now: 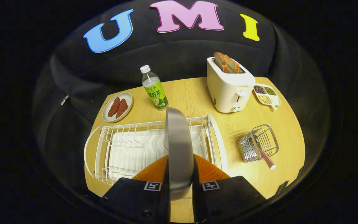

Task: Take the plate from the dish rack, then take the spoon from the basket and place it into the plate.

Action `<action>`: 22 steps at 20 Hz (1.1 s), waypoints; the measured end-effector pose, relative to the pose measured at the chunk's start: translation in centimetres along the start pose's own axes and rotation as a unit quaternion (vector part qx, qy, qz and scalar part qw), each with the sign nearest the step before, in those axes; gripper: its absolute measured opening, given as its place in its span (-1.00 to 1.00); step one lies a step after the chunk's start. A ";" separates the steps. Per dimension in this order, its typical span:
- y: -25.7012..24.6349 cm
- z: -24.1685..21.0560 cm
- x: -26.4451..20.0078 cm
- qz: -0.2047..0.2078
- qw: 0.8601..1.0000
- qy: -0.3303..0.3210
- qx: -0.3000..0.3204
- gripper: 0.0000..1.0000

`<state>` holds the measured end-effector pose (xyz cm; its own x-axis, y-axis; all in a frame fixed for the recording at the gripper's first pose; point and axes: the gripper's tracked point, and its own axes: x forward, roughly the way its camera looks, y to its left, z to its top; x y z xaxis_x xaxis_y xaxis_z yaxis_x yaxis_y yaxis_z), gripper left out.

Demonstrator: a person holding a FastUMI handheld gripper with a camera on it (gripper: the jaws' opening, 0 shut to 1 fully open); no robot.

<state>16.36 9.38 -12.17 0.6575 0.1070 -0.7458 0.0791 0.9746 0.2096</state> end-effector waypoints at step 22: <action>-4.1 3.1 -2.0 -0.054 0.997 -0.014 0.045 -0.49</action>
<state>17.03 4.53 -9.61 0.6615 -0.0042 -0.7499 0.2162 0.9586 0.1853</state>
